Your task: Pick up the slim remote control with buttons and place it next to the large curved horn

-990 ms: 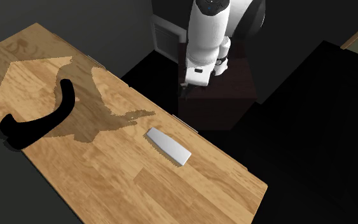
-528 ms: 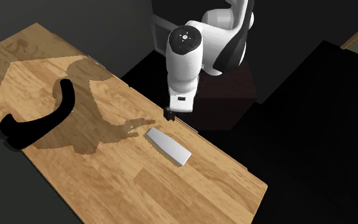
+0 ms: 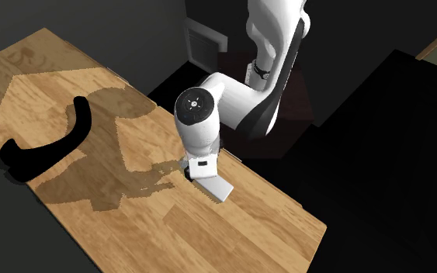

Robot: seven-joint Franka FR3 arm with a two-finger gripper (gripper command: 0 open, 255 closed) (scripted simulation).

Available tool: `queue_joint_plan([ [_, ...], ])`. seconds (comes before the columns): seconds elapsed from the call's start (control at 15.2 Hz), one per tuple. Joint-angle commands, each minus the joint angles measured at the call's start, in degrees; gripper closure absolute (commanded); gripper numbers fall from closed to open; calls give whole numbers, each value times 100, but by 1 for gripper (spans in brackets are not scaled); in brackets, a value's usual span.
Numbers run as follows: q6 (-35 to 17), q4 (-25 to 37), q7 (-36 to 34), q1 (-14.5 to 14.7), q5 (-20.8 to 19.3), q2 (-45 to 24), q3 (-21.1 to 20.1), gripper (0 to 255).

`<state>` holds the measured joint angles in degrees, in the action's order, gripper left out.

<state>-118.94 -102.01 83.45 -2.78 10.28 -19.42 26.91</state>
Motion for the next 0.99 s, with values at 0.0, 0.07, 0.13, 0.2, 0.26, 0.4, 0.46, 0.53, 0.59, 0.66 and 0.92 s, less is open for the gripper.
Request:
queue_joint_plan([
  [0.0, 50, 476, 382, -200, 214, -493, -96, 0],
  [0.07, 54, 500, 393, -214, 219, -513, -108, 0],
  [0.13, -9, 465, 404, -220, 235, -544, -119, 0],
  [0.2, -72, 431, 415, -225, 254, -576, -129, 0],
  [0.26, -134, 399, 427, -230, 272, -608, -140, 0],
  [0.4, -257, 339, 452, -241, 312, -677, -161, 0],
  [0.46, -318, 311, 464, -247, 332, -713, -172, 0],
  [0.53, -412, 269, 485, -257, 365, -771, -190, 0],
  [0.59, -413, 268, 484, -257, 364, -770, -190, 0],
  [0.66, -412, 269, 485, -257, 365, -771, -190, 0],
  [0.92, -412, 269, 485, -257, 365, -771, -190, 0],
])
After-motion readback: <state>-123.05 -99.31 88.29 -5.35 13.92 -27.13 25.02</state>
